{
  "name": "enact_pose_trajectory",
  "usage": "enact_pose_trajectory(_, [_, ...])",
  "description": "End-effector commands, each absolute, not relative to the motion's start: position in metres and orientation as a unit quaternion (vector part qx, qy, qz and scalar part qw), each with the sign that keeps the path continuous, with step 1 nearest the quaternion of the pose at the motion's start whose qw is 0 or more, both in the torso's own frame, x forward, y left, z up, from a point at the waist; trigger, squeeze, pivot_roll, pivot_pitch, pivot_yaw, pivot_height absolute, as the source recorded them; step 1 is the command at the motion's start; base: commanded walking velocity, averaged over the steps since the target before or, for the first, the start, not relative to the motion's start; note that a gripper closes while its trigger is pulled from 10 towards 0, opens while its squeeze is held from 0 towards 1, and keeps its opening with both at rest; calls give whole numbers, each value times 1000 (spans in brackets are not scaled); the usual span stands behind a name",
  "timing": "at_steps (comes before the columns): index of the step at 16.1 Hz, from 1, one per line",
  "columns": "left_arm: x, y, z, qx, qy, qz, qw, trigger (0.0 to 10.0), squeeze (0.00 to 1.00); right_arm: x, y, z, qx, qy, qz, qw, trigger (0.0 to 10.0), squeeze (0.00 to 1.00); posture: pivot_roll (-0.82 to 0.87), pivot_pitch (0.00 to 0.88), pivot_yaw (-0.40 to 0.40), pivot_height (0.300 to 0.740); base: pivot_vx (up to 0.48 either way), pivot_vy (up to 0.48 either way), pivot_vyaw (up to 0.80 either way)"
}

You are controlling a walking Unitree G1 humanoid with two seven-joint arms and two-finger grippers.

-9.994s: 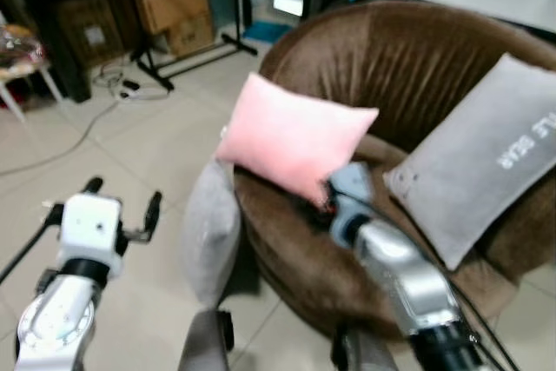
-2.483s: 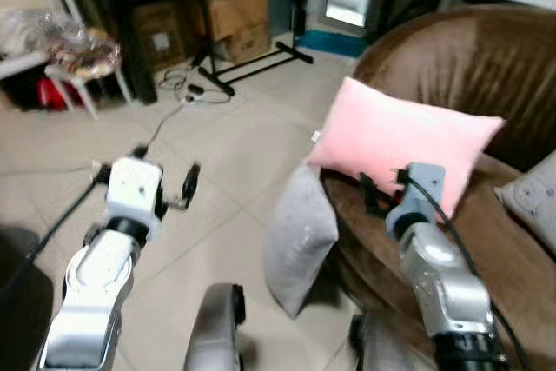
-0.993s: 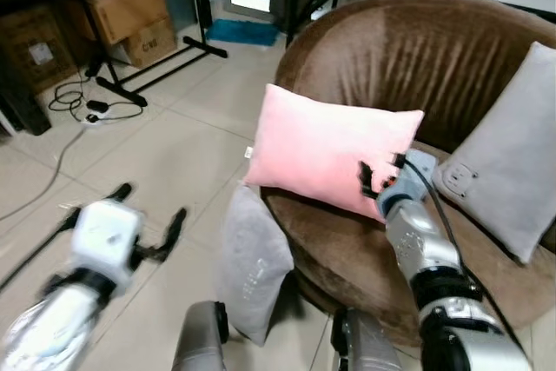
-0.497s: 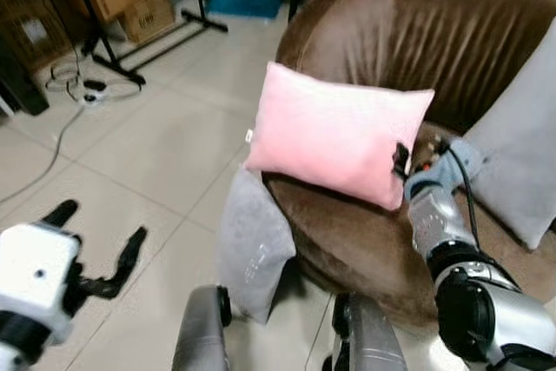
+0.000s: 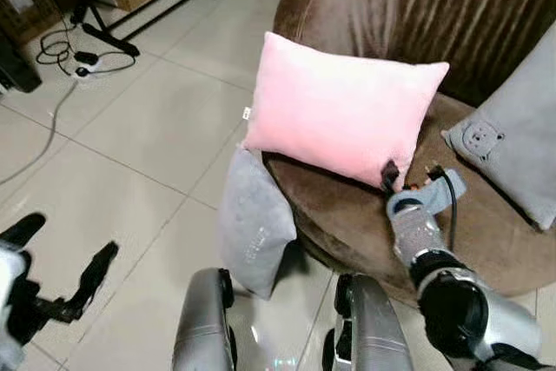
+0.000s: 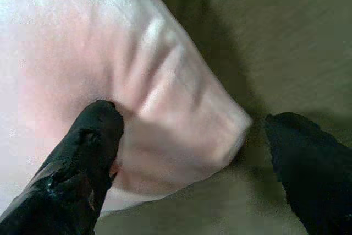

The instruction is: Move the pillow to the sofa from floor

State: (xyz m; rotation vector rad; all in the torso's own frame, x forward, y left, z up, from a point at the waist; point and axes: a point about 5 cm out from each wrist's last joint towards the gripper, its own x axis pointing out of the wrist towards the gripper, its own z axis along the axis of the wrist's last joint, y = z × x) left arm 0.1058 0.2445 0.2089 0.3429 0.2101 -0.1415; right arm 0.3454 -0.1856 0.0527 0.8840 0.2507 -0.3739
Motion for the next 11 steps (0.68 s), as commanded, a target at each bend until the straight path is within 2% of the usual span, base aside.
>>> enact_pose_trajectory(1, [103, 240, 214, 176, 94, -77, 977, 10000, 0, 348, -182, 57, 458, 104, -171, 866, 10000, 0, 236, 224, 8, 600, 0, 0, 0])
enact_pose_trajectory(2, [101, 240, 214, 169, 99, -78, 978, 10000, 0, 352, -180, 62, 507, 76, -155, 844, 10000, 0, 232, 227, 5, 600, 0, 0, 0])
enact_pose_trajectory(3, [100, 240, 213, 166, 101, -78, 978, 10000, 0, 354, -176, 64, 522, 71, -141, 838, 10000, 0, 229, 226, 2, 600, 0, 0, 0])
enact_pose_trajectory(6, [98, 238, 213, 157, 106, -81, 978, 10000, 0, 351, -160, 59, 528, 85, -105, 838, 10000, 0, 229, 223, 2, 600, 0, 0, 0])
enact_pose_trajectory(7, [98, 237, 214, 156, 107, -83, 978, 10000, 0, 349, -155, 54, 531, 94, -105, 836, 7294, 0, 228, 223, 5, 600, 0, 0, 0])
enact_pose_trajectory(9, [99, 237, 216, 155, 108, -84, 978, 10000, 0, 343, -145, 46, 531, 113, -105, 833, 0, 0, 228, 223, 5, 600, 0, 0, 0])
enact_pose_trajectory(11, [99, 236, 217, 155, 109, -86, 978, 10000, 0, 340, -142, 42, 529, 124, -110, 832, 0, 0, 230, 223, 8, 600, 0, 0, 0])
